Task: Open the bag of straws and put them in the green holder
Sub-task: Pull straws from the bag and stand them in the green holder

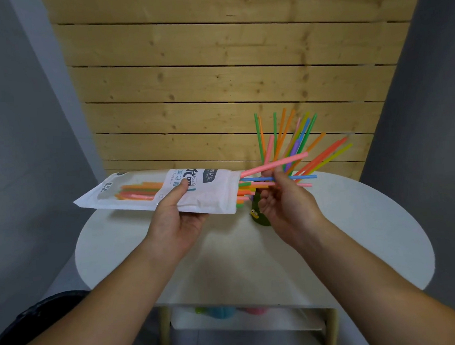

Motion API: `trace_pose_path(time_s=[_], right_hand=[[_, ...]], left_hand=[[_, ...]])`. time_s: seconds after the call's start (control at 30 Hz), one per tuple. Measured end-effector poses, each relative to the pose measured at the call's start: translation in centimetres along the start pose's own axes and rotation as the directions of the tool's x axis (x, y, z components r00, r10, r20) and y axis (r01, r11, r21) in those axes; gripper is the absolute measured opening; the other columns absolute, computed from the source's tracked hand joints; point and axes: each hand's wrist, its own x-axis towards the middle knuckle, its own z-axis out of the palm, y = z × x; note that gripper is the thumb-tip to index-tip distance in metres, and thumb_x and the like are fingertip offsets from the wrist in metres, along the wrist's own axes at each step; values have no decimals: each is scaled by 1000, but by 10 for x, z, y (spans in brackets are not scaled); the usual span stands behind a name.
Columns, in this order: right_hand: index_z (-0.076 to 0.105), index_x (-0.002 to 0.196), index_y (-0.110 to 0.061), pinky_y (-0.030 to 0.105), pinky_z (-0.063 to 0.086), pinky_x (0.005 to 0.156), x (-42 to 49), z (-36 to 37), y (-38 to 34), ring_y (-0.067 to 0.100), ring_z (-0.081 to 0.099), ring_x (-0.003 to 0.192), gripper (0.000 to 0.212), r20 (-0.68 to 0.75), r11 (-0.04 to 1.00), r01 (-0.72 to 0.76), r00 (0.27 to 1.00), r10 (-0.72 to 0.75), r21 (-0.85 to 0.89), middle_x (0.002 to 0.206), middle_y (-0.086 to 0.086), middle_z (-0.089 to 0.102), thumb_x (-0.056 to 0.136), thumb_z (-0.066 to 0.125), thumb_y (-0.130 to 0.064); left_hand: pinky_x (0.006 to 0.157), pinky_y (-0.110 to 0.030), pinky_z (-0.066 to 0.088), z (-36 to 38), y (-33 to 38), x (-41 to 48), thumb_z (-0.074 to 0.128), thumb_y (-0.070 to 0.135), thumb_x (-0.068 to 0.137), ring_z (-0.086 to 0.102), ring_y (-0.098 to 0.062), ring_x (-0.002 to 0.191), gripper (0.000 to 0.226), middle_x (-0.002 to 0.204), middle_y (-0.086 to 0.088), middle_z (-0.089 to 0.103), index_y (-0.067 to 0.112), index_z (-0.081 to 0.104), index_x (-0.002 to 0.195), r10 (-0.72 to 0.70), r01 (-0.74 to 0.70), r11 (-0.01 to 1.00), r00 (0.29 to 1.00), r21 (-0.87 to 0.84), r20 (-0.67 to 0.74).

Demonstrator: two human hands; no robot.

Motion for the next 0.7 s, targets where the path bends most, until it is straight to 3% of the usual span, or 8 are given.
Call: trace_pose_path(time_s=[0.1, 0.2, 0.43, 0.53, 0.7], right_hand=[[65, 91, -9, 19, 46, 47, 0, -1, -1, 7, 54, 44, 22, -8, 1000, -18, 1000, 18, -11, 56, 1, 58, 94, 65, -30], [64, 95, -9, 18, 46, 48, 2, -1, -1, 7, 52, 48, 19, 22, 1000, -26, 999, 26, 2, 67, 3, 58, 91, 70, -27], [65, 88, -6, 18, 53, 55, -3, -4, -12, 11, 60, 61, 10, 22, 981, 153, 988, -151, -123, 74, 7, 62, 92, 67, -14], [66, 88, -5, 17, 54, 58, -6, -9, -20, 9, 62, 60, 6, 43, 982, 177, 984, -175, -58, 70, 4, 65, 92, 67, -9], [69, 87, -7, 21, 57, 66, -8, -20, -29, 7, 63, 59, 12, 46, 955, 270, 963, -267, -120, 64, -1, 68, 93, 66, -17]], left_hand=[[74, -41, 64, 0, 1, 0, 65, 9, 94, 77, -24, 93, 20, 106, -11, 78, 9, 65, 113, -3, 3, 1000, 1000, 4, -4], [77, -42, 63, 2, 0, 0, 65, 9, 94, 76, -25, 95, 18, 107, -12, 78, 9, 65, 112, -10, 10, 1000, 1000, 11, -2], [79, -42, 63, -1, 0, 2, 64, 9, 94, 76, -24, 94, 19, 107, -11, 78, 8, 65, 113, -3, 3, 1000, 1000, 6, 9], [80, -43, 62, -2, 2, 4, 65, 8, 94, 75, -25, 99, 21, 113, -12, 76, 8, 65, 115, 1, -1, 1000, 1000, -22, -8], [72, -39, 64, -4, 3, 4, 65, 9, 94, 75, -25, 100, 28, 116, -12, 75, 8, 64, 121, -7, 6, 999, 1000, -37, -16]])
